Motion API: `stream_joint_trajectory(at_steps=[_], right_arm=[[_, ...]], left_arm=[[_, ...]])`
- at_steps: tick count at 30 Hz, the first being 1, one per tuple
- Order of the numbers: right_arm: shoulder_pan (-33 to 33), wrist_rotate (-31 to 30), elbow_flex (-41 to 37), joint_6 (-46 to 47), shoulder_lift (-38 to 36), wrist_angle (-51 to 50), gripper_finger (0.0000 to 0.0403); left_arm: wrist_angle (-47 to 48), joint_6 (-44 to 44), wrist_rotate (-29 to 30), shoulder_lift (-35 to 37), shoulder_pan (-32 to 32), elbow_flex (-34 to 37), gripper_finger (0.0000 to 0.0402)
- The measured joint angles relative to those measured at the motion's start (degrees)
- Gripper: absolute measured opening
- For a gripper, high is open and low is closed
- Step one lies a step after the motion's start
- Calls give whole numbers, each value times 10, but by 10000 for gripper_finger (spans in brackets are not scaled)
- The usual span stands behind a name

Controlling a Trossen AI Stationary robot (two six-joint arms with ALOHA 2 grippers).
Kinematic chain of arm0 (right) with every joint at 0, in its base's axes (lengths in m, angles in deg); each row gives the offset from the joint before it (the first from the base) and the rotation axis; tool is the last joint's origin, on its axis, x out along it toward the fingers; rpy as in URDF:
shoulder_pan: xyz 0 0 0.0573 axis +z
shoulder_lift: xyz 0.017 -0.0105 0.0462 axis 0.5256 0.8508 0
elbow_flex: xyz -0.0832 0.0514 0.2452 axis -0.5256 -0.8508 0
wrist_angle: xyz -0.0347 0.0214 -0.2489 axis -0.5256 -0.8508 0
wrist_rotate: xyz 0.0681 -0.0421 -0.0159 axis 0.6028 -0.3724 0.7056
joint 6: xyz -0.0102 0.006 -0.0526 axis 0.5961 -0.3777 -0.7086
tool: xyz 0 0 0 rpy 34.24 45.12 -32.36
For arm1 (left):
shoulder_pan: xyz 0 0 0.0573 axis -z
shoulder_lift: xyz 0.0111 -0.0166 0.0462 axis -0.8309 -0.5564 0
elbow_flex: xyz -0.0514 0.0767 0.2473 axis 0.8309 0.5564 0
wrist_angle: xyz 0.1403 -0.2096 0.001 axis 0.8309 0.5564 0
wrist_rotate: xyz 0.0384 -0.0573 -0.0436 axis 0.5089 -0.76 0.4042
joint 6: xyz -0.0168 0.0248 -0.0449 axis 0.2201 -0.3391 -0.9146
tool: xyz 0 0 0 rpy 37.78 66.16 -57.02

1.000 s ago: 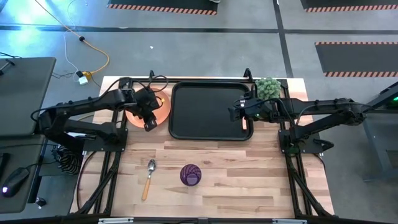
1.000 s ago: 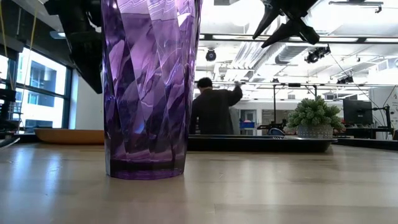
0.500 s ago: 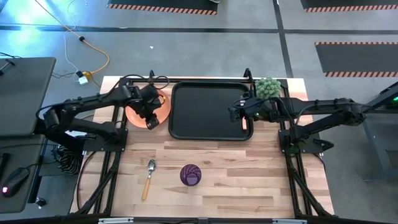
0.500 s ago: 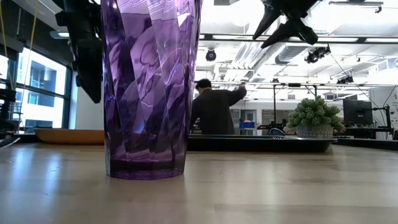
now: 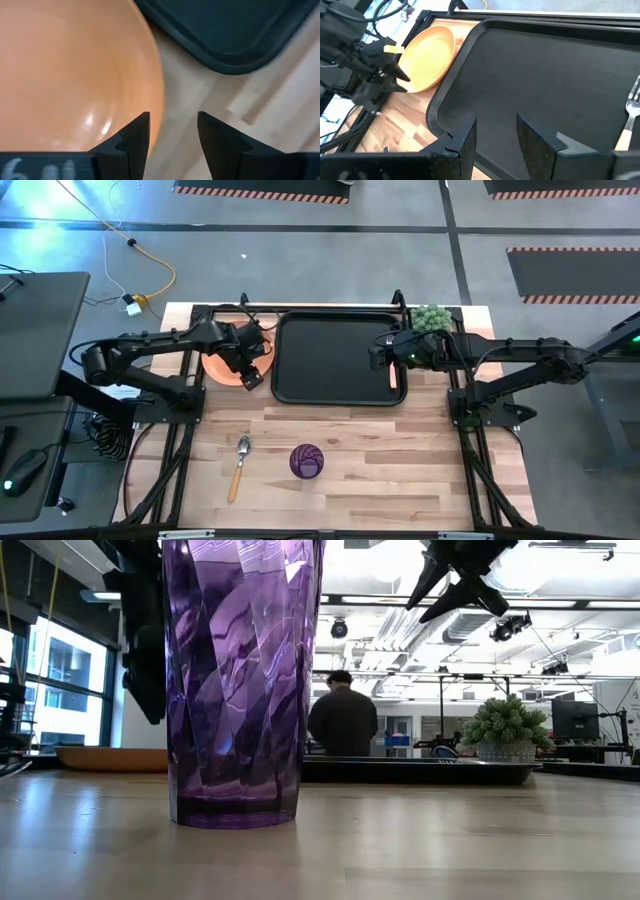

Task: Pick and place plate/cup/fork/spoon on tray
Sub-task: Put the orange plate on the black serving tray

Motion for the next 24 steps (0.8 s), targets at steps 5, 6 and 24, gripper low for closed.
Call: stream_joint_trajectory(at_steps=[5,6,24], right_arm=[[0,11,0,0,0,-1,129],[0,11,0,0,0,-1,129],[0,11,0,2,0,-2,129]], left_arm=[[-6,-13,15,-22,4,0,155],[-6,-14,14,-25,4,0,154],[-20,-15,20,-44,28,27,147]])
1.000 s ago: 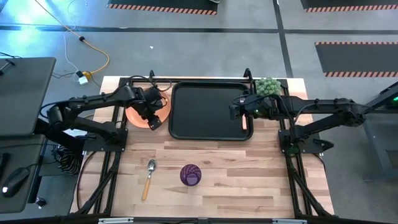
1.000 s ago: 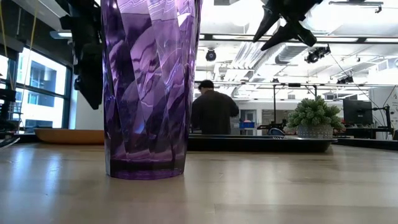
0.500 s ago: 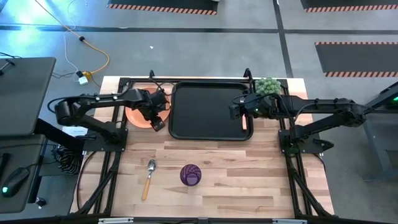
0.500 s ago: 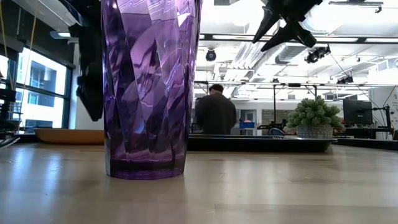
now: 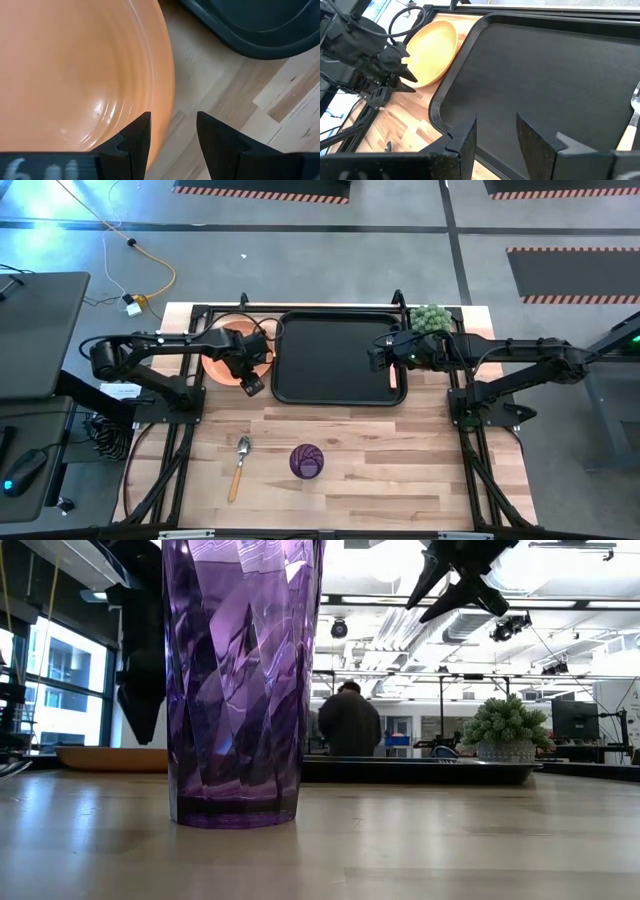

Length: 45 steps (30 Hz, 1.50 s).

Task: Pick and place plate/cup/fork/spoon on tray
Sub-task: Put the orange plate on the black serving tray

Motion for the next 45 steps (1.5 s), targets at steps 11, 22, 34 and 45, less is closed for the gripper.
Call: stream_joint_trajectory(at_steps=[11,22,34,45], right_arm=[[0,0,0,0,0,0,129],[0,-1,0,-2,0,0,129],[0,-1,0,-10,0,0,129],[0,-1,0,-10,0,0,129]], left_arm=[[-32,0,14,-47,2,0,147],[-32,0,25,-55,2,0,80],[-33,0,35,-54,3,-2,11],[-15,-10,37,-14,3,-1,3]])
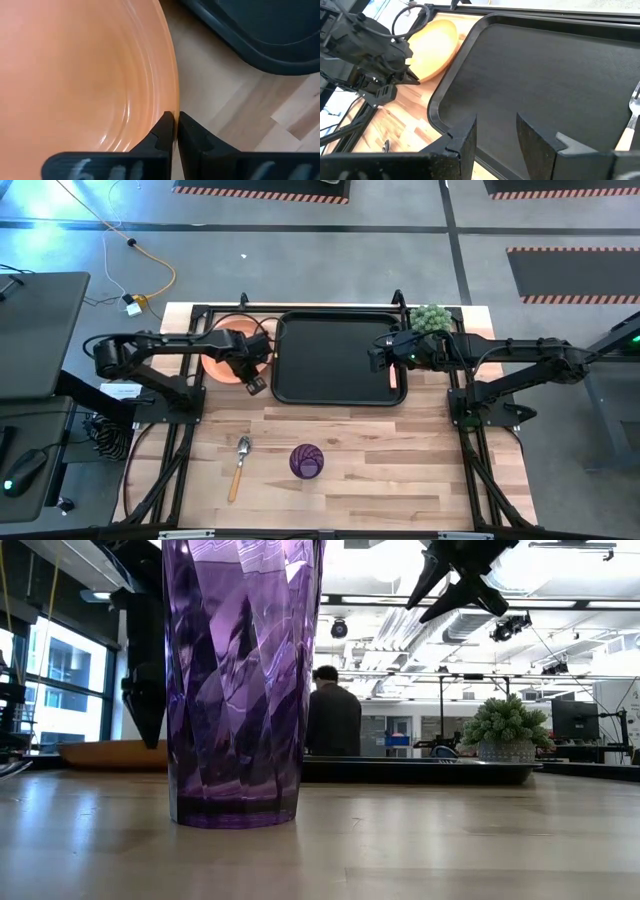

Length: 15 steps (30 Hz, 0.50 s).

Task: Pick and place plate/cup/fork/spoon on tray
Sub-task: Put the orange plate on the black serving tray

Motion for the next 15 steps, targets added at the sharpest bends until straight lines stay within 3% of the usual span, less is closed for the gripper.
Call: stream_joint_trajectory(at_steps=[15], right_arm=[[0,0,0,0,0,0,129]], left_arm=[[31,-8,-3,119,0,-20,1]])
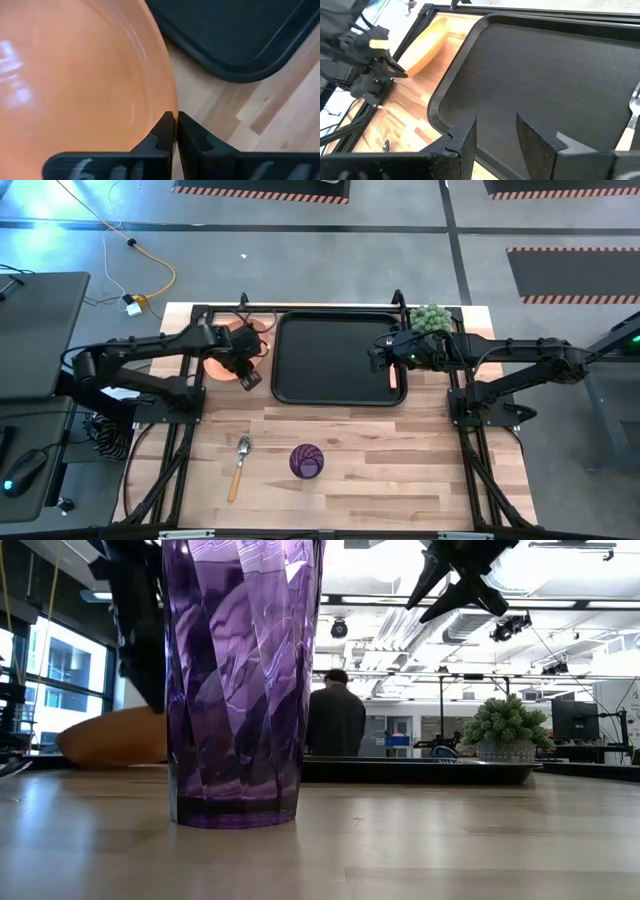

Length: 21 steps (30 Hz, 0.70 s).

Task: Pick and place plate/cup/fork/spoon on tray
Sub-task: Put the orange plate on the black serving tray

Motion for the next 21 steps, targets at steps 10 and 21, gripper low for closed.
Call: stream_joint_trajectory(at_steps=[10,21], right_arm=[[0,-7,0,0,0,0,129],[0,-33,0,11,0,17,129]], left_arm=[[25,52,1,27,0,-64,1],[22,194,32,25,0,-147,1]])
